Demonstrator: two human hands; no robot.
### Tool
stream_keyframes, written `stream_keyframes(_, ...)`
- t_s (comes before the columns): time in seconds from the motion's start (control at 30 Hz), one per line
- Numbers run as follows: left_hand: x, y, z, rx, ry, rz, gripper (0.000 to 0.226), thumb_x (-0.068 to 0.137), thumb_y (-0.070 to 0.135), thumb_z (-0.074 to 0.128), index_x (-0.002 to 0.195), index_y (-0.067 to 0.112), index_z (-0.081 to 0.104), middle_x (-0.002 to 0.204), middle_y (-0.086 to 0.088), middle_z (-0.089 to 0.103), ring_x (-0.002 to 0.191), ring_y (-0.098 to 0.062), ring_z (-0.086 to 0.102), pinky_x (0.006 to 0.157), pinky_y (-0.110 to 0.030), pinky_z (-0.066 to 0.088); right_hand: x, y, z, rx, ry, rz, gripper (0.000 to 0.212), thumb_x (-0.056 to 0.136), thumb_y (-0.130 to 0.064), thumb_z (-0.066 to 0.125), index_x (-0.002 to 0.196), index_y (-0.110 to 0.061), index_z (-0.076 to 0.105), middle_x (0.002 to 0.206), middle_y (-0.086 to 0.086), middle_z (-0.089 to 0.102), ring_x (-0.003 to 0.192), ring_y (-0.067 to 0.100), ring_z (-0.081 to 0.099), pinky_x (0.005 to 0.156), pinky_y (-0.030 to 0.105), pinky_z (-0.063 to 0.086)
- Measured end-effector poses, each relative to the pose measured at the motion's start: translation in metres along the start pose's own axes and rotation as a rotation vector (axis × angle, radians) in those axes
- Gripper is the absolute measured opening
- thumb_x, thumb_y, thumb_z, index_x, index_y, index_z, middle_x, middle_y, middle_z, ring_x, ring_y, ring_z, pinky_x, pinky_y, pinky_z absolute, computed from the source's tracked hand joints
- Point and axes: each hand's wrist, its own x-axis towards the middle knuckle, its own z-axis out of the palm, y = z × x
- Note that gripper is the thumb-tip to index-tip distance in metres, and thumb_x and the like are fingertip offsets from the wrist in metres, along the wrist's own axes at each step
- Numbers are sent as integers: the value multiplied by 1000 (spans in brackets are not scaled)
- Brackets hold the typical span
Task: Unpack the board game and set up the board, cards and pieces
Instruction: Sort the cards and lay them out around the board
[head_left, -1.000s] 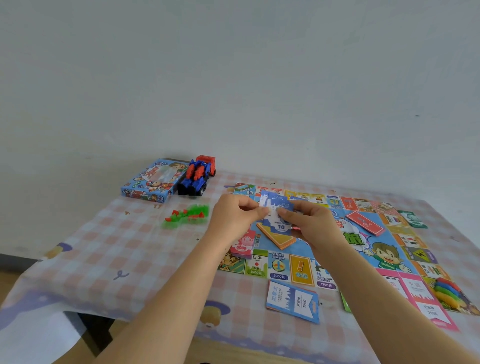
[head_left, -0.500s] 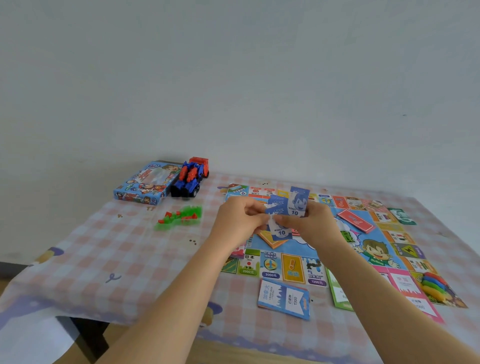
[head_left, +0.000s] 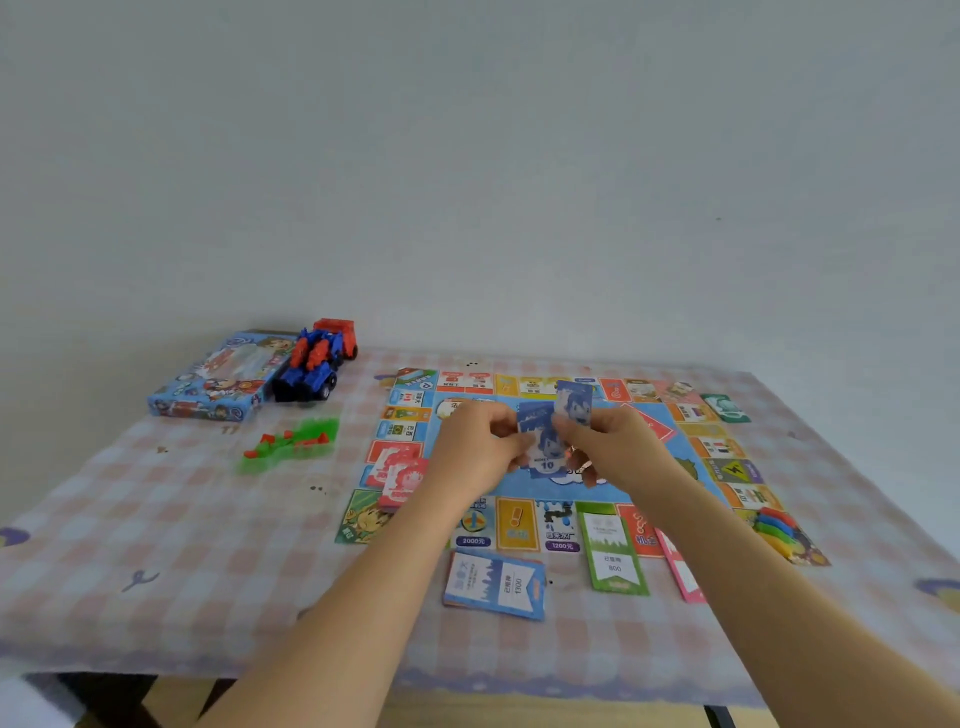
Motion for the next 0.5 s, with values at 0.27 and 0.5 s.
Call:
stream_keyframes(0.27, 7, 0, 11, 5, 12, -39, 11, 88, 12, 65, 88, 2, 67, 71, -7, 70, 60, -14, 67, 64, -28, 57, 0, 13, -22, -59, 302, -119, 18, 91, -24, 61, 98, -12, 74, 90, -2, 66, 84, 13, 58, 74, 26, 40)
stream_keyframes(0.5, 10, 4, 14, -50, -96, -51, 3, 88, 9, 65, 89, 10, 67, 70, -1, 68, 63, -11, 67, 60, -19, 55, -2, 17, -26, 3, 117, -36, 11, 74, -9, 78, 80, -12, 69, 67, 2, 69, 53, 7, 62, 46, 14, 46)
